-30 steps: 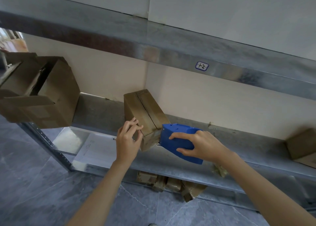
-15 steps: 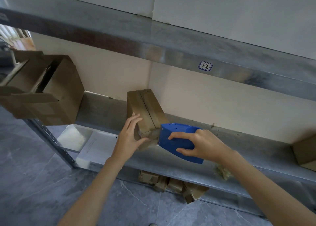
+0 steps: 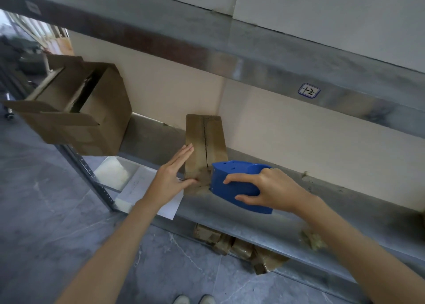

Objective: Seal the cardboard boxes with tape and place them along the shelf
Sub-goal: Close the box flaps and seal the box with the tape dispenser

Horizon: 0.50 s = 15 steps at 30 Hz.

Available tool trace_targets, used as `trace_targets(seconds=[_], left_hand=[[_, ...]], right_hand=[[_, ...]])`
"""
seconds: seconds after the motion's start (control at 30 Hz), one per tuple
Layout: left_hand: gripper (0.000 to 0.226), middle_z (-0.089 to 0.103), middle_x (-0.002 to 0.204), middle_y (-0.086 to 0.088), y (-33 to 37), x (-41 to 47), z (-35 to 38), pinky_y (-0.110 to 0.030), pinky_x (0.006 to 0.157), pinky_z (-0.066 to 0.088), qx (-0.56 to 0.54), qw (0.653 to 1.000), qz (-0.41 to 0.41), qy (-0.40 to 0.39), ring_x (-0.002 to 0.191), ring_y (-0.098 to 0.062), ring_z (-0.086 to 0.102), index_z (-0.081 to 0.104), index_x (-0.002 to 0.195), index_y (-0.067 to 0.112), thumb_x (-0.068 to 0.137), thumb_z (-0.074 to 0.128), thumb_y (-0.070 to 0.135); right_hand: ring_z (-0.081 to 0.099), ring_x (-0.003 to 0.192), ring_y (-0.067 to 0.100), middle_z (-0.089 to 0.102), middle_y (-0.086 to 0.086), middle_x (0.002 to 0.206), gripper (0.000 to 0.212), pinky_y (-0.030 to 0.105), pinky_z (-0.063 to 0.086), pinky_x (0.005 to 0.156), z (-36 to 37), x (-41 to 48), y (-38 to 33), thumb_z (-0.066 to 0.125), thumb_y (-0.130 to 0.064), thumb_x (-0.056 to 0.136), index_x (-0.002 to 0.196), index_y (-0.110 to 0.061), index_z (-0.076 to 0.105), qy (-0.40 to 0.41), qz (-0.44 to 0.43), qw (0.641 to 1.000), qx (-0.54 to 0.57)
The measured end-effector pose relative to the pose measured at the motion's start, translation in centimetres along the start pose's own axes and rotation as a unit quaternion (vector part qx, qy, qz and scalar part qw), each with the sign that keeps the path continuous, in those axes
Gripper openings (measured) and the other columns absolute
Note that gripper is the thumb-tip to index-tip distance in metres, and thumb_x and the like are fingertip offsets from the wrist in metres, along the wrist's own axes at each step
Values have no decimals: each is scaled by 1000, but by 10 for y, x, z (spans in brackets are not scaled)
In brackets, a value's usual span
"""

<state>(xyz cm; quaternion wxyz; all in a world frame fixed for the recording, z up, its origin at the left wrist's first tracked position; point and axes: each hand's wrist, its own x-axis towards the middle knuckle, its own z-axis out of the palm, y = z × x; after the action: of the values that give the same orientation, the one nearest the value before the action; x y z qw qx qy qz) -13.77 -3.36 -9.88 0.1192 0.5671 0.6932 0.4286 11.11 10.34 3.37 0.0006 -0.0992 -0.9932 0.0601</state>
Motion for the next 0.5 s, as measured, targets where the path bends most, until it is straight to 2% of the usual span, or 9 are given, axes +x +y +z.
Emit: trace_targets(seconds=[0.17, 0.37, 0.5], left_hand=[[93, 26, 161, 15, -1, 1, -1, -35, 119, 27, 4, 1000, -6, -5, 148, -3, 21, 29, 155, 28, 76, 72, 49], [92, 29, 160, 13, -3, 3, -1, -46, 117, 34, 23, 1000, -9, -1, 148, -5, 24, 31, 154, 29, 76, 72, 53], [92, 29, 160, 14, -4, 3, -2, -43, 117, 33, 26, 1000, -7, 1, 147, -4, 24, 31, 154, 30, 76, 74, 51]], right_hand=[[30, 42, 12, 29, -5, 47, 39, 18, 25, 48, 0, -2, 15, 54, -48, 93, 131, -51, 45, -25, -1, 1000, -6], [33, 43, 11, 26, -7, 45, 39, 14, 22, 49, -5, -8, 24, 61, -44, 91, 128, -50, 51, -27, -6, 999, 22], [36, 43, 13, 21, -3, 42, 40, 12, 21, 47, -9, -14, 40, 63, -46, 89, 127, -50, 52, -30, 12, 999, 9]])
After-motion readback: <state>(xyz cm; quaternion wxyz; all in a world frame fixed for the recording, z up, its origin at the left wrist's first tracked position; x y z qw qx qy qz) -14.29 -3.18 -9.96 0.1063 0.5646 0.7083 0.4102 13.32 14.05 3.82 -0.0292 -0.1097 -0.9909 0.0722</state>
